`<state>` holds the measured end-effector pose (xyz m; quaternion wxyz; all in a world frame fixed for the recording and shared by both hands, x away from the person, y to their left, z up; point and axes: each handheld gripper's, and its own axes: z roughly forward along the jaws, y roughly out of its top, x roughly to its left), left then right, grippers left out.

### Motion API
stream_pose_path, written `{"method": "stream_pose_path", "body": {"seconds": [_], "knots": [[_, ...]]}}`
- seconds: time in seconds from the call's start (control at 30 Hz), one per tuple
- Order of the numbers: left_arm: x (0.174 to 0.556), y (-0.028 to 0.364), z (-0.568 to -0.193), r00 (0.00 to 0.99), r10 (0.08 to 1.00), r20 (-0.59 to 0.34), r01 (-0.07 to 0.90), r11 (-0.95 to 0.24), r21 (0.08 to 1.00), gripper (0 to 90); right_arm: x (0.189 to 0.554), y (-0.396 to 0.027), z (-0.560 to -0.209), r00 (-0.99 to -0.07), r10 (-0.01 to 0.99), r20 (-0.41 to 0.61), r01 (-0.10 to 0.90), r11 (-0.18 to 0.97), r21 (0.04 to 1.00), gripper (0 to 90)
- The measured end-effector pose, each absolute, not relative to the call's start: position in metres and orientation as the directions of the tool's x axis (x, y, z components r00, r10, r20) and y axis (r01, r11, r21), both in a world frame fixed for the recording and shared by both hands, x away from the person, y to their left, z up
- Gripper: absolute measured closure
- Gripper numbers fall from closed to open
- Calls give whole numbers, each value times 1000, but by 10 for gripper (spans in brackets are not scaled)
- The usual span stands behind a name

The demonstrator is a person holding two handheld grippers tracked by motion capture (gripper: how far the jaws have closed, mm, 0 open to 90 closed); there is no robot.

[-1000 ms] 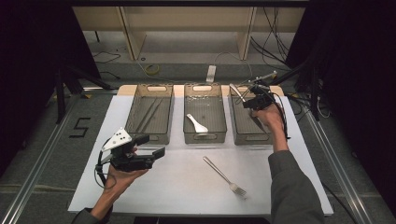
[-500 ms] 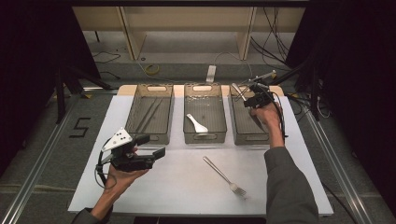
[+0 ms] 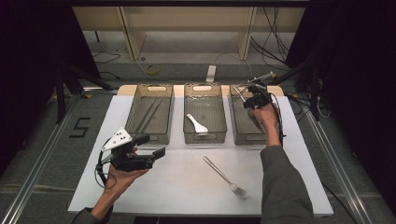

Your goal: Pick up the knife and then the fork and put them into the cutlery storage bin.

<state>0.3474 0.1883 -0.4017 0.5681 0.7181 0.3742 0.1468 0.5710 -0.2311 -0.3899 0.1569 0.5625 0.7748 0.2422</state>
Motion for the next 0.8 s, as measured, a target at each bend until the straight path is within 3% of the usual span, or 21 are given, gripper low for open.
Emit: {"method": "stream_pose_path", "body": {"seconds": [0.5,0.57,0.63,0.8], "knots": [[347,187,-402,679,701,-218,375,-76,924,160,579,-228,-396,-287,958,12,804,235,546,801],[347,187,-402,678,701,-219,375,-74,924,160,579,-228,-397,-268,963,22,801,210,561,774],[347,187,-402,678,702,-219,375,-74,924,160,579,-228,-396,-267,962,52,796,189,575,685],[347,187,-402,678,702,-217,374,-76,924,160,574,-226,-386,-297,952,70,778,198,596,652]]}}
